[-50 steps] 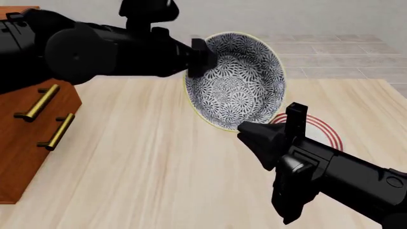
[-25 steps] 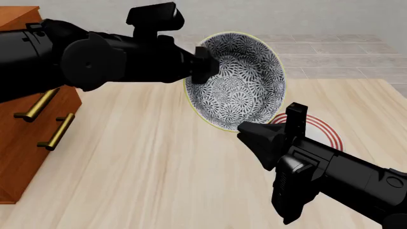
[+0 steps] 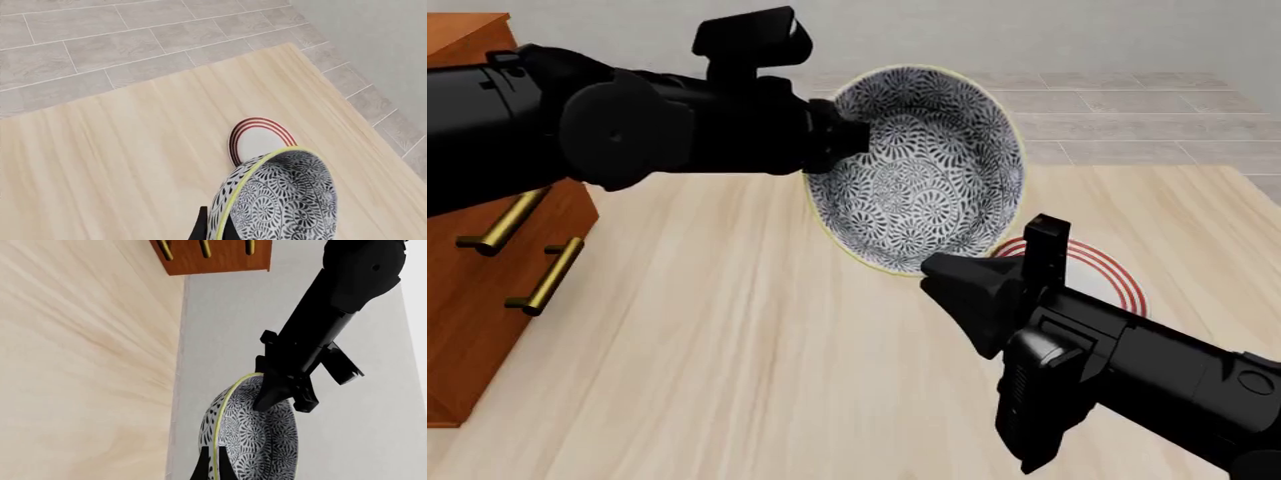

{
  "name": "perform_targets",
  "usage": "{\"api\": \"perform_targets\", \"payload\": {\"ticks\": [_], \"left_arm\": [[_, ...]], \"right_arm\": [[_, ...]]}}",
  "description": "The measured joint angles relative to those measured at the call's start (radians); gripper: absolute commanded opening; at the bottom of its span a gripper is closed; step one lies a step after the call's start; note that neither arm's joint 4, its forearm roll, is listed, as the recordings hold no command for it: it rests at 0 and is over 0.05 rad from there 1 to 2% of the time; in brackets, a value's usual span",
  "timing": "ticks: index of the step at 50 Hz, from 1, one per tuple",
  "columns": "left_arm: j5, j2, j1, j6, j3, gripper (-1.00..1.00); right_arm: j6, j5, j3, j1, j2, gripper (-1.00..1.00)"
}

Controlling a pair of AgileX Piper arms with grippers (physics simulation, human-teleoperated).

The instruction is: Put the bowl on top of the cabinet.

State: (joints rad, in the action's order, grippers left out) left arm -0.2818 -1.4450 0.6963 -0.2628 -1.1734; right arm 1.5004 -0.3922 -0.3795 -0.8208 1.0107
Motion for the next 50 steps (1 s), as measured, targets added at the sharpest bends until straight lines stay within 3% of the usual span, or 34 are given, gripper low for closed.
{"api": "perform_targets", "payload": {"ticks": [10,11,50], "left_arm": [[0.000,0.004,-0.001,0.006,0.002,-1.00],[0.000,0.004,-0.002,0.006,0.003,-1.00],[-0.006,0.060,-0.052,0.018,0.017,-1.00]], "right_arm": [[0.000,-0.001,-0.001,-0.002,0.000,-1.00],[0.000,-0.001,-0.001,-0.002,0.000,1.00],[-0.004,-0.001,0.000,0.011,-0.002,1.00]]}}
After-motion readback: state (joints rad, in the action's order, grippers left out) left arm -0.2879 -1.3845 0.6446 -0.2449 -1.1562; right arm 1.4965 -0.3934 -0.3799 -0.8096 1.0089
